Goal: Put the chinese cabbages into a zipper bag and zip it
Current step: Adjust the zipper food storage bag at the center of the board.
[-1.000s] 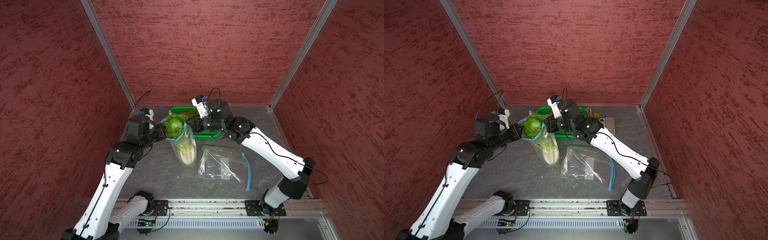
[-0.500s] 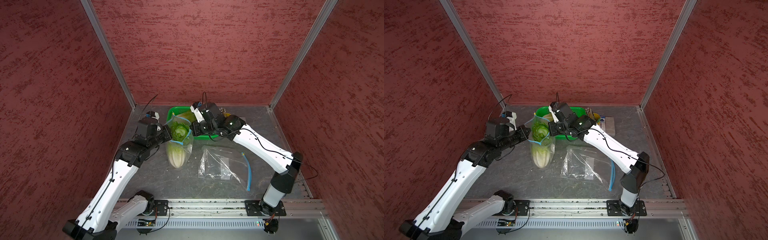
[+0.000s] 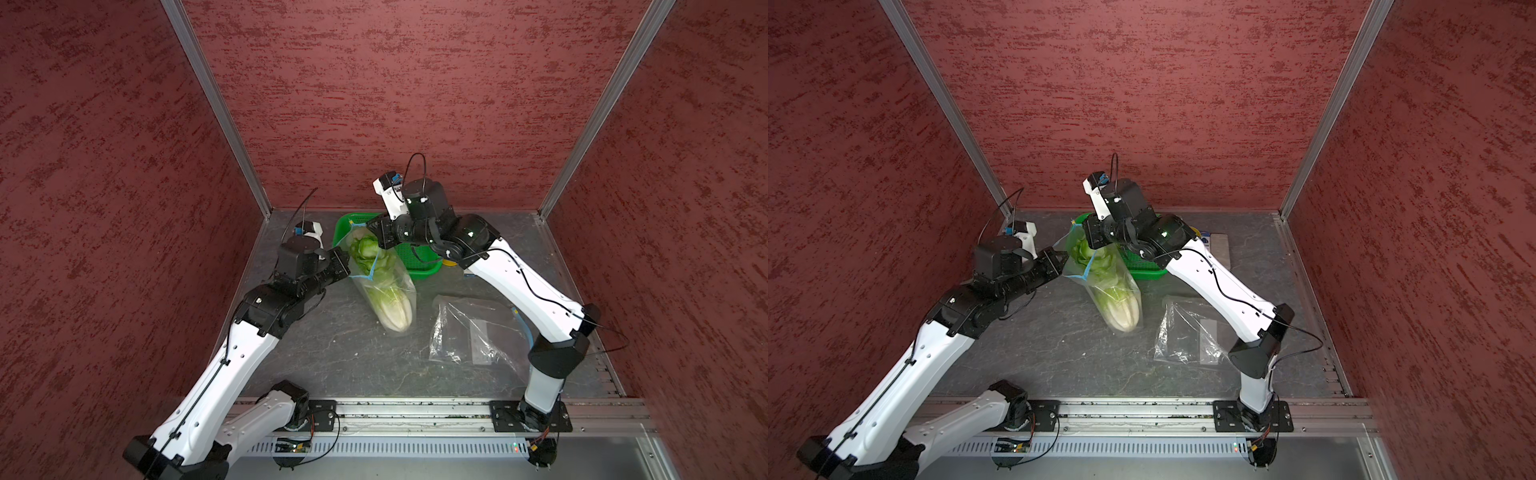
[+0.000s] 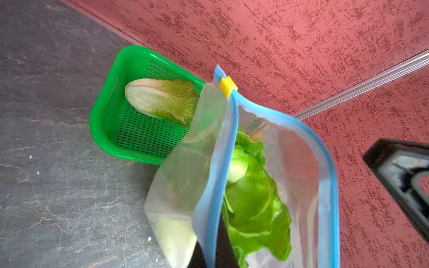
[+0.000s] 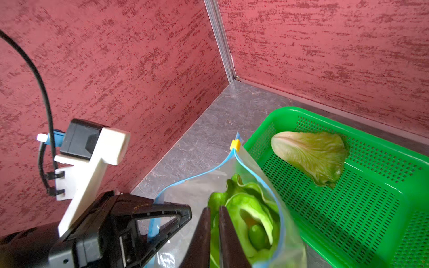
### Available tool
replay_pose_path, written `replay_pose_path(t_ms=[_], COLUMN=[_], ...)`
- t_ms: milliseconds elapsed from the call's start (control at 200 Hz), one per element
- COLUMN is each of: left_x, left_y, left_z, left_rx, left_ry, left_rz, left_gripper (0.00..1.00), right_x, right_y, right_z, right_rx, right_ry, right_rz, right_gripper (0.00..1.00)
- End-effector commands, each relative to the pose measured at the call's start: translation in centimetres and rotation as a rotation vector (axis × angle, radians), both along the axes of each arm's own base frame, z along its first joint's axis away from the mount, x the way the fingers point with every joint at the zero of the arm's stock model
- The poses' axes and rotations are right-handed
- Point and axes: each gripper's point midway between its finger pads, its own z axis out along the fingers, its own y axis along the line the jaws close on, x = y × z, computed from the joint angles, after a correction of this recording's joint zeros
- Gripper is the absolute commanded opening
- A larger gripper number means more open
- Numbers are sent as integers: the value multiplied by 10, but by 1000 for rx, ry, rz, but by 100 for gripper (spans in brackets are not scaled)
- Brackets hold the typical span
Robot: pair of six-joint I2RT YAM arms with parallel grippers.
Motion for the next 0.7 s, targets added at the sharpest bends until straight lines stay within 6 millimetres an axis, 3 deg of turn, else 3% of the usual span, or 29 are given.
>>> replay_pose_path(t_ms=[0, 145, 286, 481, 696], left_x=[3, 6, 7, 6, 6], left_y=[8, 1, -2, -6, -10], left_z=[11, 8, 5, 3, -2], left_rx=[-37, -80, -74, -77, -73], left_ry=[-60, -63, -54, -50, -39], left_rz=[63, 49, 41, 25, 10], left_gripper=[0, 0, 0, 0, 0], right_x=[5, 0, -10, -39, -83], right_y=[-7, -18, -23, -27, -19], right_z=[-22, -13, -22, -36, -56], right_rx=[-83, -79, -135, -196, -220], right_ry=[-4, -22, 0, 63, 190], right_rz=[-42, -64, -81, -124, -165], right_gripper=[14, 20, 28, 44, 49])
